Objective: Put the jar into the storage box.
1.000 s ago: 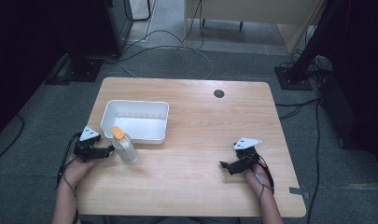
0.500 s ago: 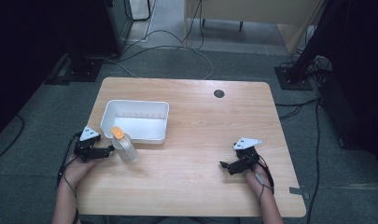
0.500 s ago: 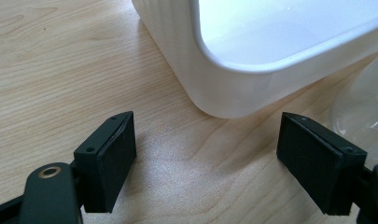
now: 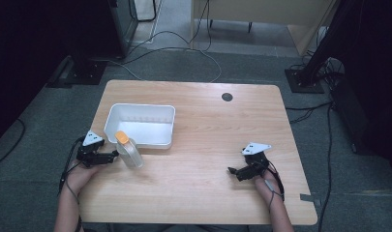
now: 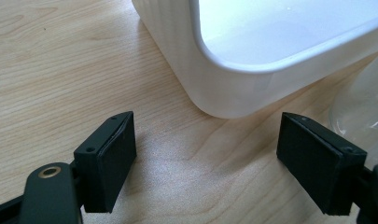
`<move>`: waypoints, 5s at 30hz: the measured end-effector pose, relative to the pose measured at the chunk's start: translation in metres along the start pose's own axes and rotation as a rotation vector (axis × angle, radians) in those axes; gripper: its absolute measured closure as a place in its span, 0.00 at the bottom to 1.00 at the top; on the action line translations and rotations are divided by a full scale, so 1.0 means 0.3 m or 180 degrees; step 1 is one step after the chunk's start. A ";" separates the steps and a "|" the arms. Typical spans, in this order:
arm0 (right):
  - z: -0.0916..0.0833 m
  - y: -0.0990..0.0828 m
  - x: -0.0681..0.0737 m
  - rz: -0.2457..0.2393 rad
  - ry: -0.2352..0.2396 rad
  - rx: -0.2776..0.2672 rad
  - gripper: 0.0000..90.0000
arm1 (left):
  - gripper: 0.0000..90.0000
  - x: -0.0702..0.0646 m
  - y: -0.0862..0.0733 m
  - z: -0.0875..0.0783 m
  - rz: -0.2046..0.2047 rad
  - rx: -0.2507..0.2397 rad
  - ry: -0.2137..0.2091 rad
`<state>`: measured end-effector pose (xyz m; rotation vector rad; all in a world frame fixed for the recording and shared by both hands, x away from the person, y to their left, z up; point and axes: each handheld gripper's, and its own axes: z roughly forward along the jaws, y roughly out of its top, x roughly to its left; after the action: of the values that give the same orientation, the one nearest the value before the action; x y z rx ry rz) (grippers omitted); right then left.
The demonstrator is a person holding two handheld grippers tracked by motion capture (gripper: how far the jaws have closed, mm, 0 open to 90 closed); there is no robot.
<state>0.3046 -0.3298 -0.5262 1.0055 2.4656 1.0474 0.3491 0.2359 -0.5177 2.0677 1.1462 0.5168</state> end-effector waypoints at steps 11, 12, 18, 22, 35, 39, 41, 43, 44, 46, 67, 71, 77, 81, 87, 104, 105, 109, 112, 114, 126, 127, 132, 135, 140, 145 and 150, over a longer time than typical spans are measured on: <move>0.000 0.000 0.000 -0.0001 0.0000 0.0000 0.00 | 0.22 -0.006 0.000 -0.001 -0.0027 0.0009 0.0033; 0.000 0.000 0.000 0.0000 0.0000 0.0000 0.00 | 0.22 -0.008 0.004 -0.004 -0.0025 0.0057 0.0030; 0.000 0.000 0.000 -0.0001 0.0000 0.0000 0.00 | 0.22 -0.011 0.009 -0.005 -0.0030 0.0101 0.0030; 0.000 0.000 0.000 0.0001 0.0001 0.0000 0.00 | 0.22 -0.014 0.017 -0.010 -0.0090 0.0160 -0.0060; 0.000 0.000 0.000 0.0000 0.0000 0.0000 0.00 | 0.22 -0.023 0.029 -0.054 0.0152 0.0178 -0.0177; 0.000 0.000 0.000 0.0001 0.0001 0.0000 0.00 | 0.22 -0.039 0.032 -0.078 0.0332 0.0098 -0.0299; 0.000 0.000 0.000 0.0002 0.0001 0.0000 0.00 | 0.22 -0.047 0.036 -0.087 0.0365 0.0092 -0.0367; 0.000 0.000 0.000 0.0002 0.0001 0.0000 0.00 | 0.22 -0.050 0.039 -0.092 0.0385 0.0112 -0.0397; 0.000 0.000 0.000 0.0001 0.0000 -0.0001 0.00 | 0.22 -0.052 0.041 -0.094 0.0399 0.0120 -0.0395; 0.000 0.000 0.000 0.0000 0.0000 0.0000 0.00 | 0.22 -0.055 0.045 -0.113 0.0380 0.0134 -0.0513; 0.000 0.000 0.000 0.0001 0.0000 0.0000 0.00 | 0.22 -0.103 0.054 -0.145 0.0633 -0.0099 -0.1032; 0.000 0.000 0.000 0.0001 0.0000 0.0000 0.00 | 0.22 -0.111 0.055 -0.131 0.0605 -0.0178 -0.1091; 0.000 0.000 0.000 0.0001 0.0000 -0.0001 0.00 | 0.22 -0.126 0.054 -0.098 0.0619 -0.0219 -0.1082; 0.000 0.000 0.000 0.0001 0.0000 -0.0001 0.00 | 0.22 -0.139 0.059 -0.088 0.0631 -0.0274 -0.1081; 0.000 0.000 0.000 0.0001 0.0000 -0.0001 0.00 | 0.22 -0.158 0.064 -0.079 0.0666 -0.0441 -0.1117; 0.000 0.000 0.000 0.0001 0.0001 0.0000 0.00 | 0.30 -0.160 0.053 -0.043 0.0496 -0.0892 -0.1211; 0.000 0.000 0.000 0.0002 0.0001 0.0000 0.00 | 0.30 -0.160 0.053 -0.044 0.0509 -0.0904 -0.1199; 0.000 0.000 0.000 0.0000 0.0000 -0.0001 0.00 | 0.31 -0.163 0.053 -0.045 0.0526 -0.0911 -0.1179; 0.000 0.000 0.000 0.0001 0.0000 -0.0001 0.00 | 0.31 -0.166 0.055 -0.049 0.0537 -0.0905 -0.1139; 0.000 0.000 0.000 0.0000 0.0000 -0.0001 0.00 | 0.31 -0.166 0.056 -0.049 0.0534 -0.0901 -0.1136; 0.000 0.000 0.000 0.0001 0.0000 -0.0001 0.00 | 0.32 -0.172 0.079 -0.065 0.0494 -0.0741 -0.1033; 0.000 0.000 0.000 0.0001 0.0000 -0.0001 0.00 | 0.32 -0.172 0.079 -0.065 0.0494 -0.0741 -0.1033; 0.000 0.000 0.000 0.0000 0.0000 -0.0001 0.00 | 0.32 -0.165 0.103 -0.093 0.0368 -0.0706 -0.0954; 0.000 0.000 0.000 0.0001 0.0000 -0.0001 0.00 | 0.32 -0.162 0.109 -0.101 0.0336 -0.0662 -0.0939; 0.000 0.000 0.000 0.0000 0.0000 -0.0001 0.00 | 0.32 -0.154 0.129 -0.135 0.0273 -0.0609 -0.0802; 0.000 0.000 0.000 0.0001 0.0000 0.0000 0.00 | 0.32 -0.138 0.146 -0.164 0.0124 -0.0606 -0.0704; 0.000 0.000 0.000 0.0001 0.0000 -0.0001 0.00 | 0.32 -0.138 0.169 -0.195 0.0092 -0.0620 -0.0614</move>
<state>0.3046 -0.3298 -0.5261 1.0059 2.4654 1.0477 0.3191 0.2053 -0.4411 1.9218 0.9179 0.4152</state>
